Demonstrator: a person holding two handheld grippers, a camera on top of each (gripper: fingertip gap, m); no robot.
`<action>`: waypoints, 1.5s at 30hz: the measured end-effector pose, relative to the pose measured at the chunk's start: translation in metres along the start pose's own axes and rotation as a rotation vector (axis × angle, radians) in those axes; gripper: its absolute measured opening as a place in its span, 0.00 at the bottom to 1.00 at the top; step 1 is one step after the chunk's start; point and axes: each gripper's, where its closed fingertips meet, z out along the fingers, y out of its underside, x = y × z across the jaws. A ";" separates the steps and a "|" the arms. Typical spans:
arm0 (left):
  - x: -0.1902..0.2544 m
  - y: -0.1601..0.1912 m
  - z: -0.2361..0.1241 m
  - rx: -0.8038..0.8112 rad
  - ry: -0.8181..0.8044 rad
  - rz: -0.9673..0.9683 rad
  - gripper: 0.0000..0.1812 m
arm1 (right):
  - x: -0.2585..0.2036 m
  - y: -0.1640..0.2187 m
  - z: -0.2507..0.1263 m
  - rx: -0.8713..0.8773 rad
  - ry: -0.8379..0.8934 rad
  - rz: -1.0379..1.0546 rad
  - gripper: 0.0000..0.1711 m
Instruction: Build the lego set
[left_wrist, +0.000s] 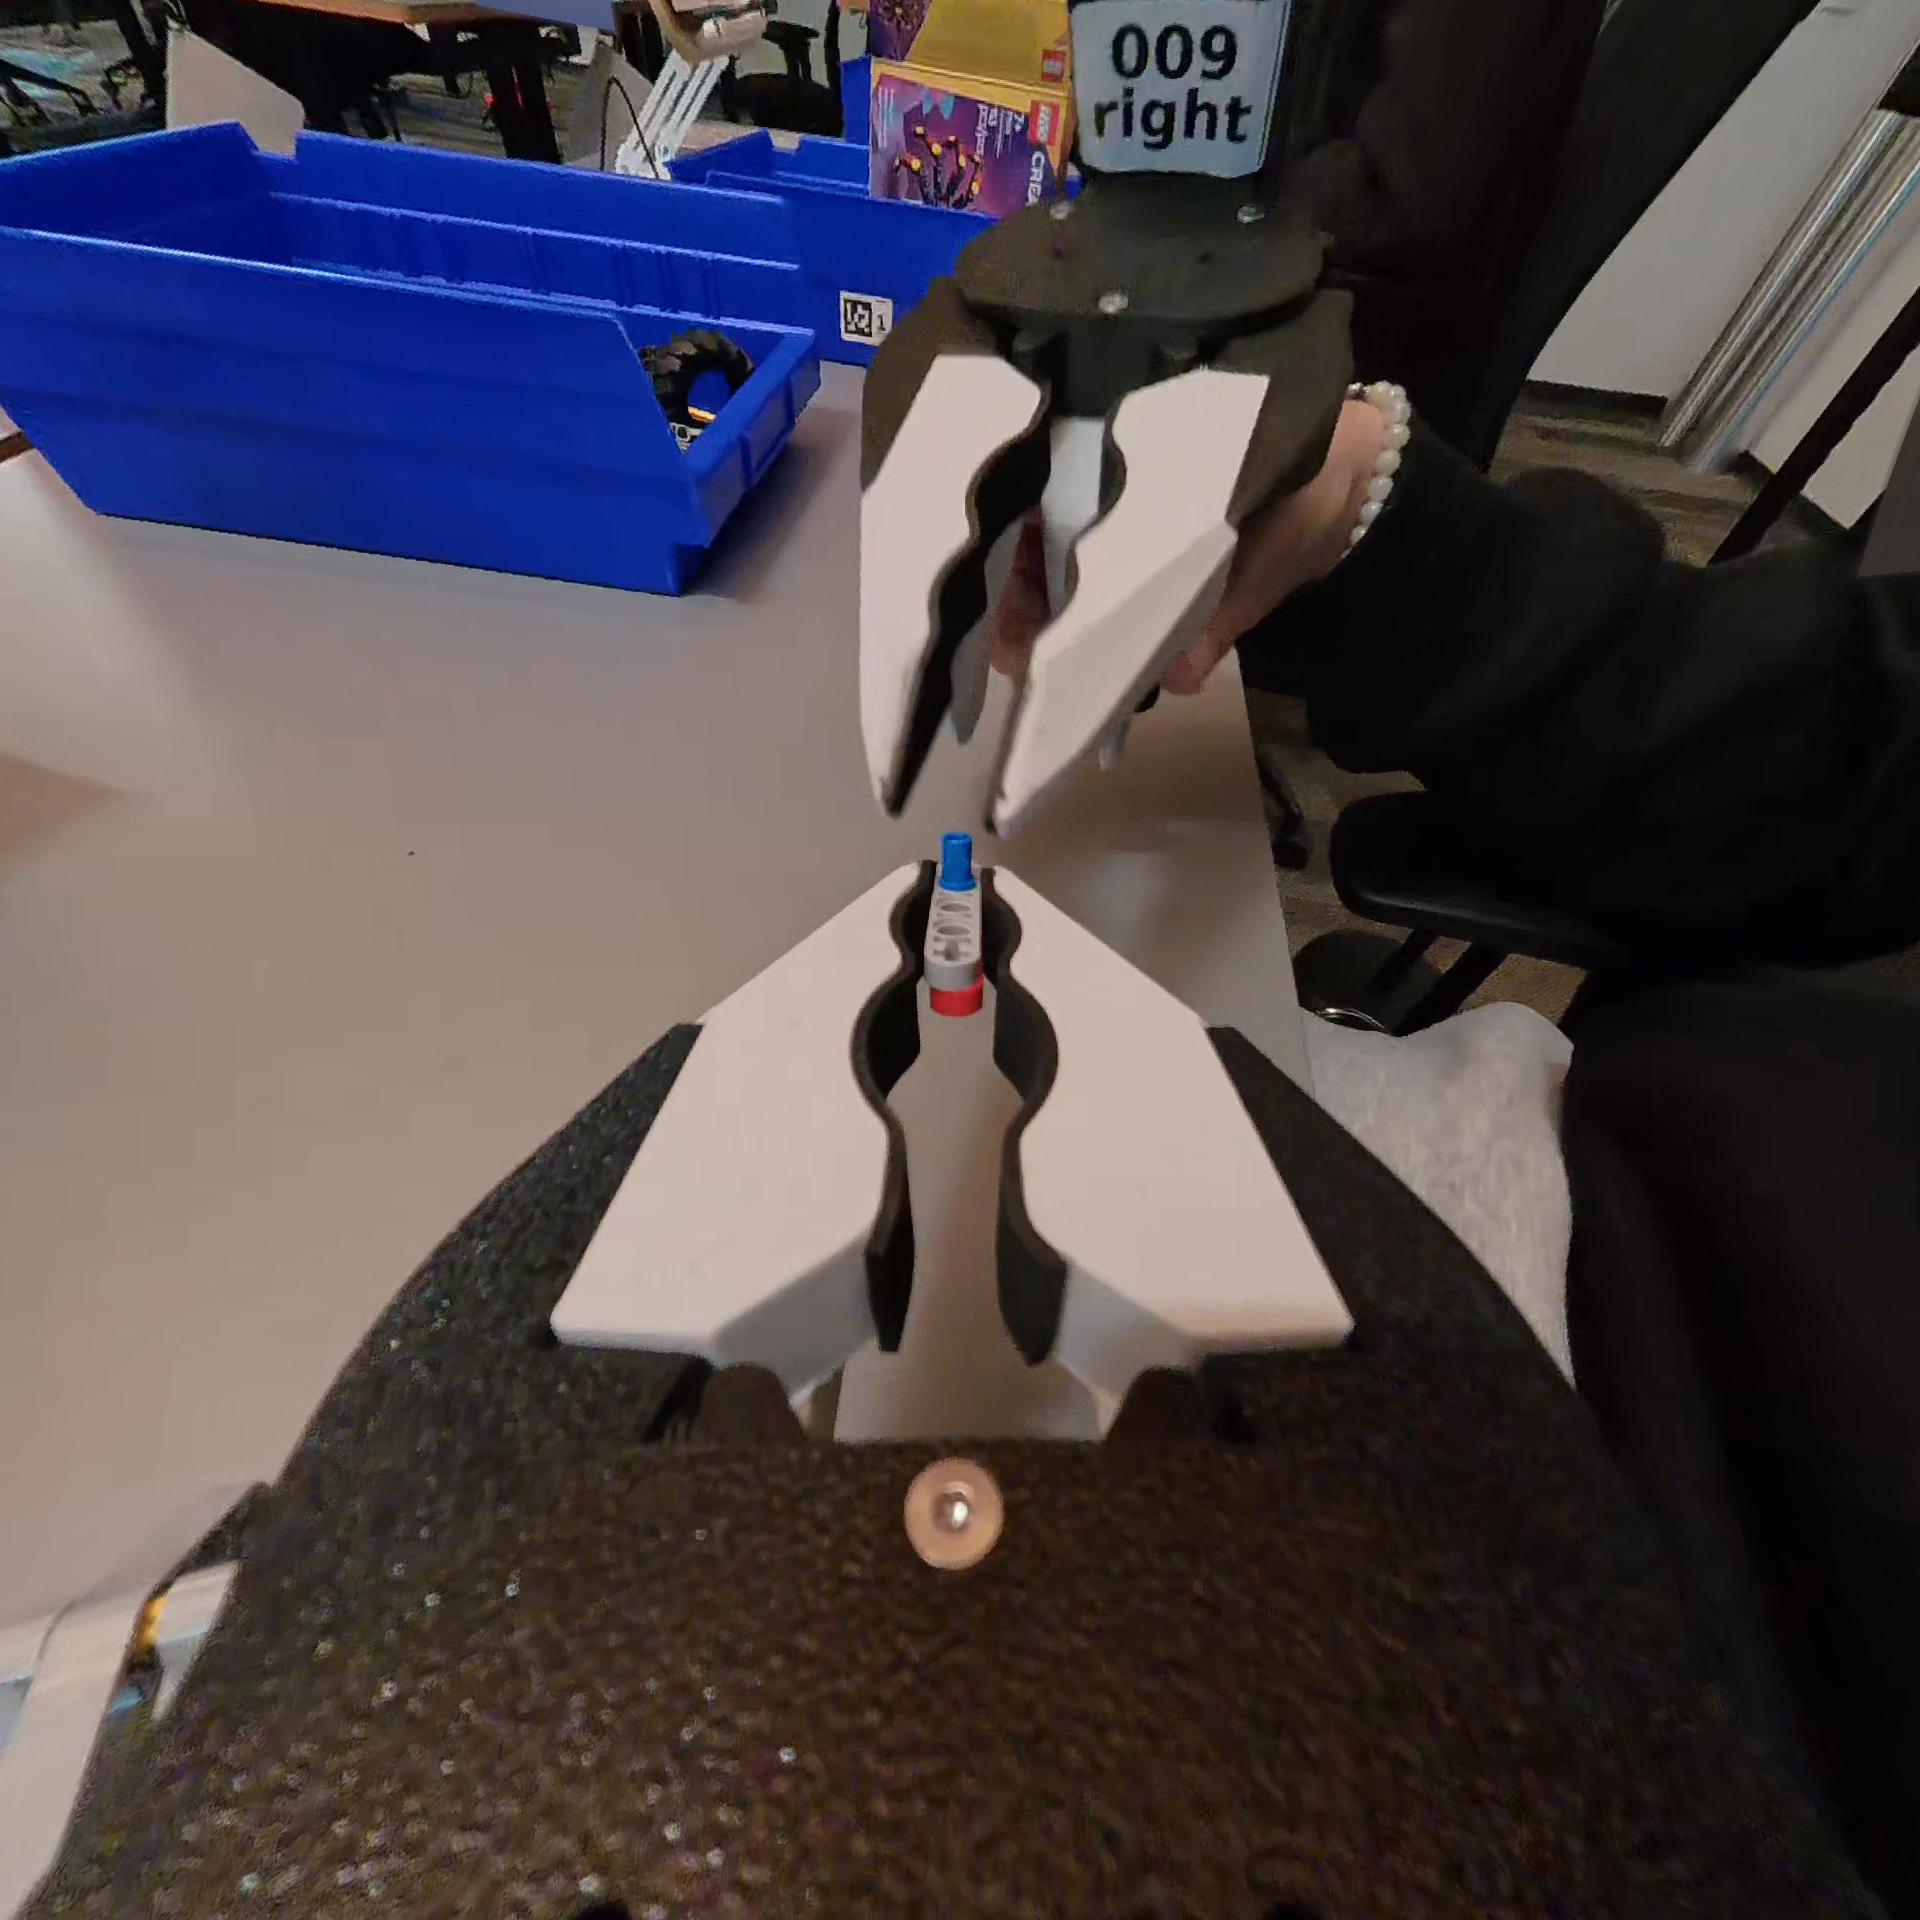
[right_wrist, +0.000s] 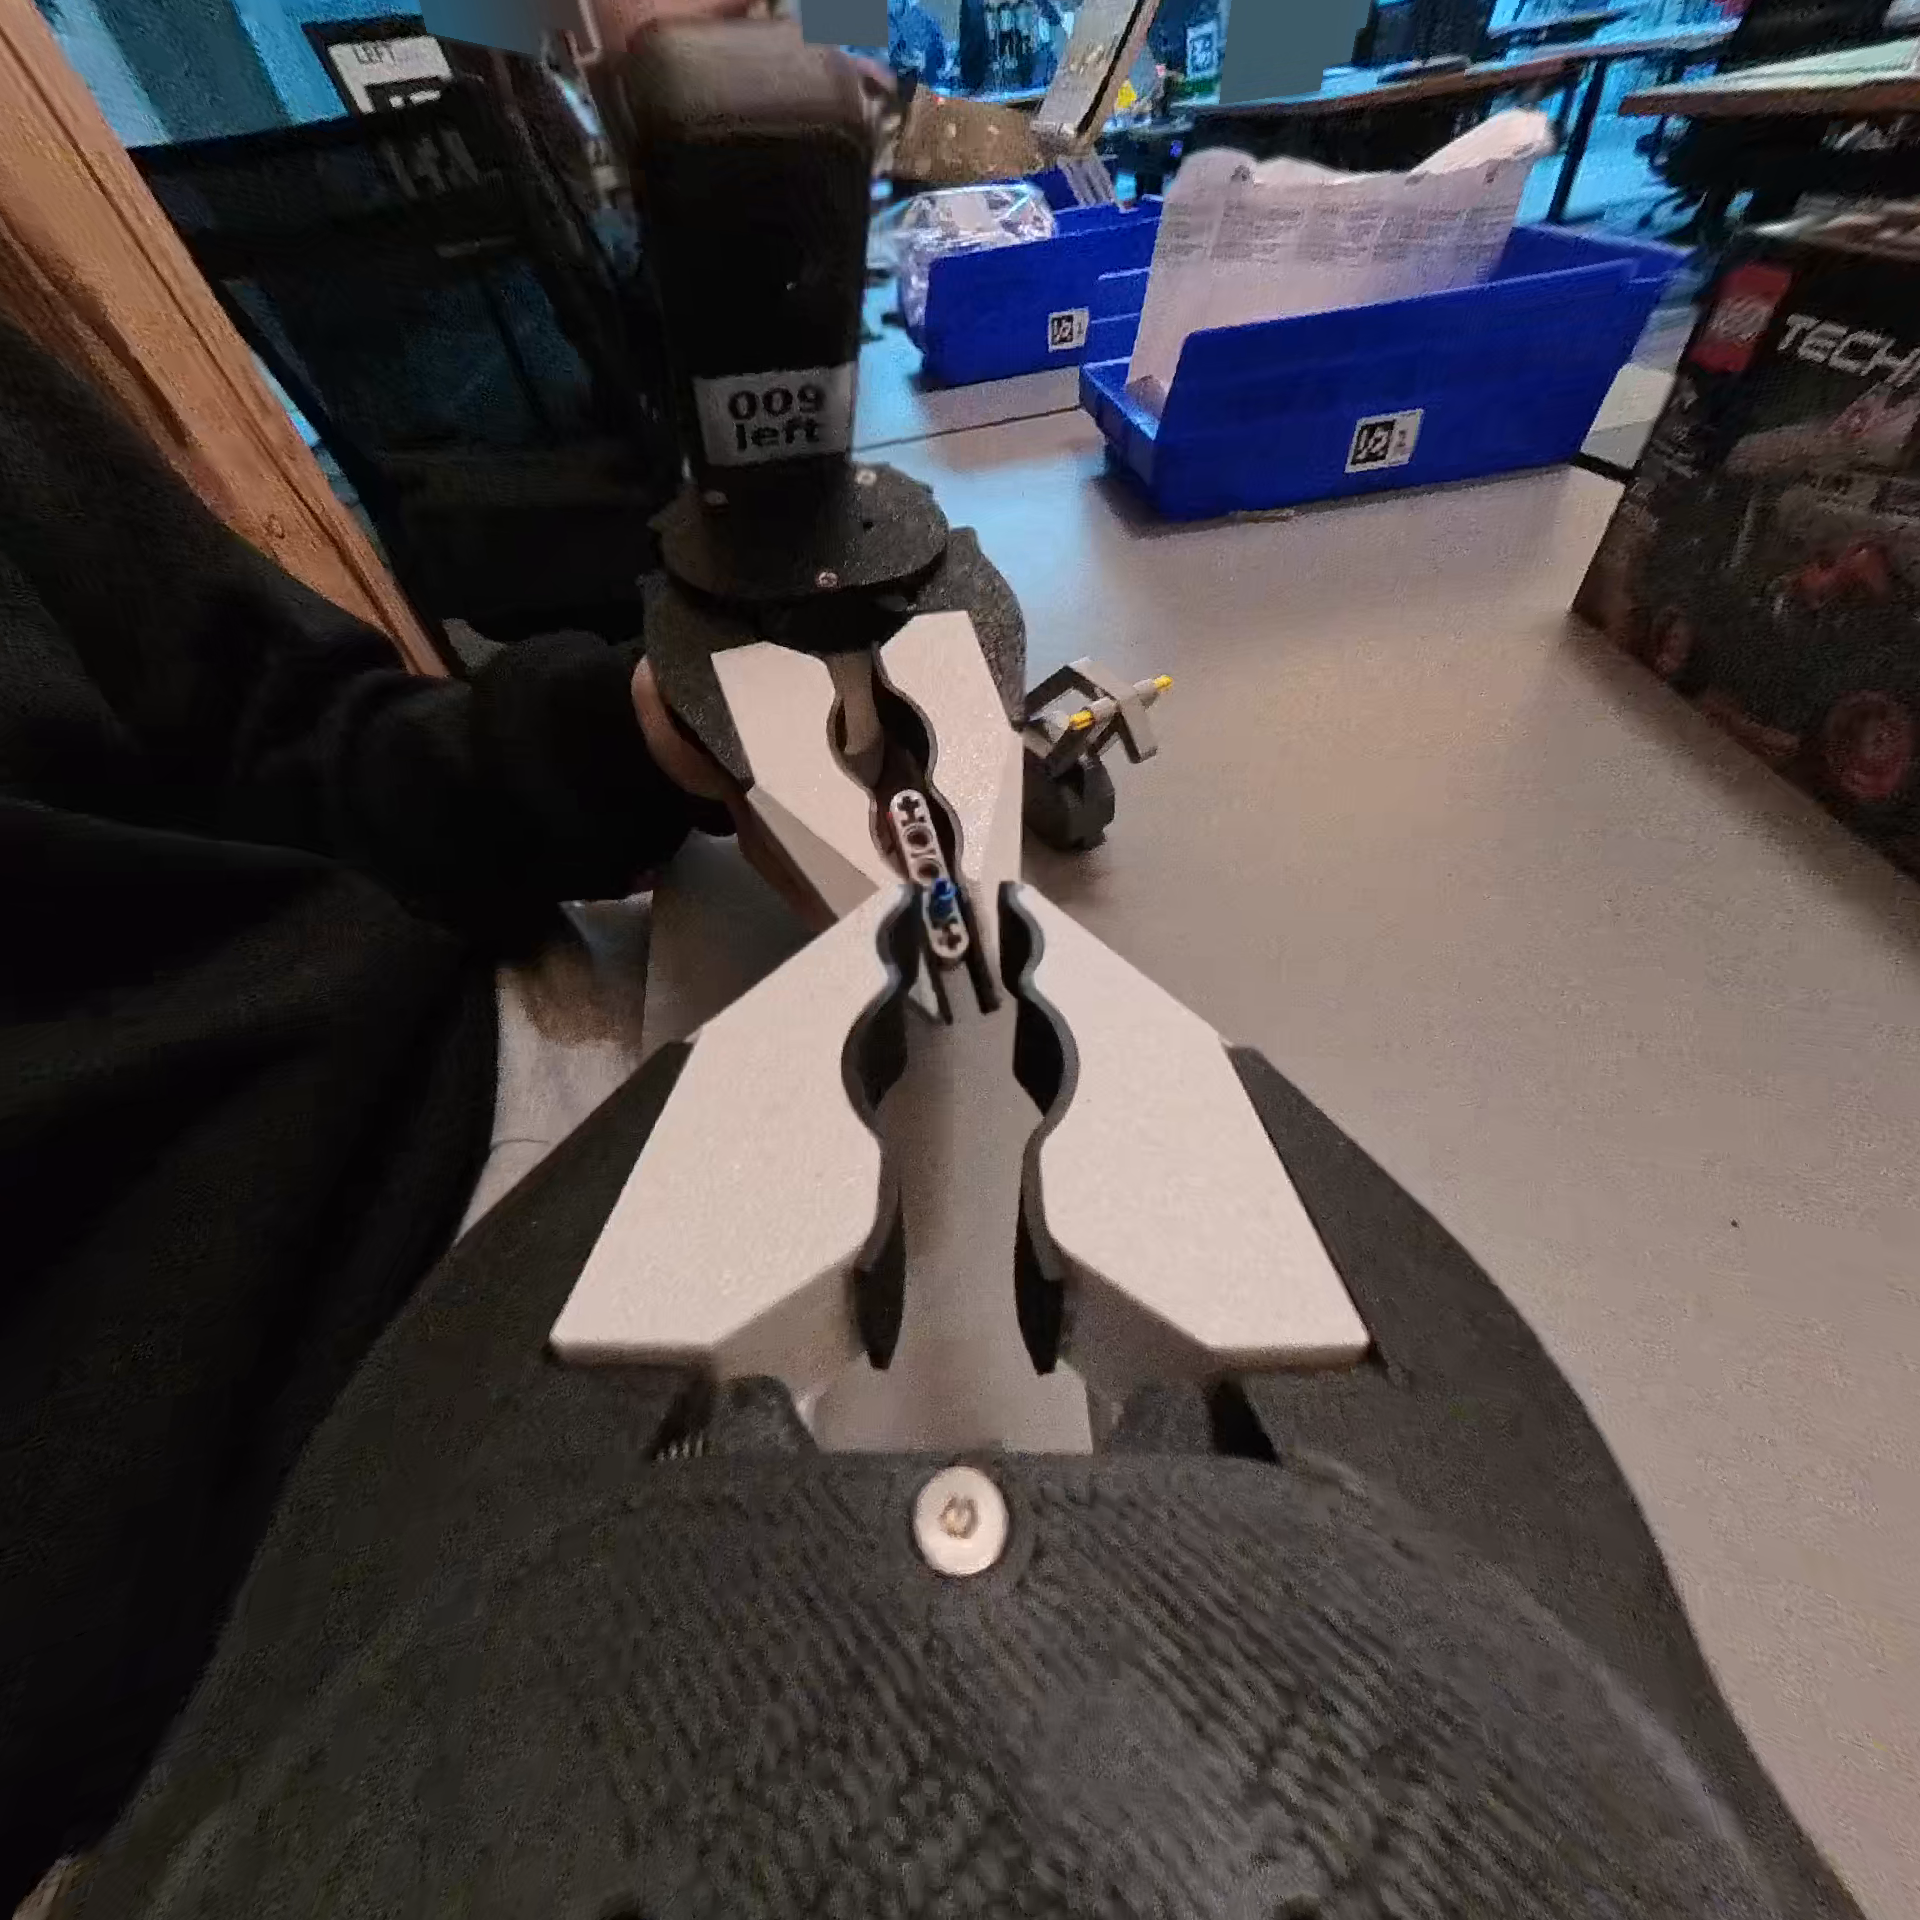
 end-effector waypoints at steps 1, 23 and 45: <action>0.001 0.000 0.000 0.004 0.006 0.002 0.02 | -0.002 0.003 0.002 -0.008 -0.010 -0.005 0.08; -0.012 0.010 0.001 0.019 -0.055 0.053 0.03 | 0.004 0.012 0.013 -0.010 0.029 -0.050 0.02; -0.016 0.003 -0.009 0.083 -0.054 0.103 0.03 | 0.013 0.015 0.007 -0.047 0.056 0.003 0.02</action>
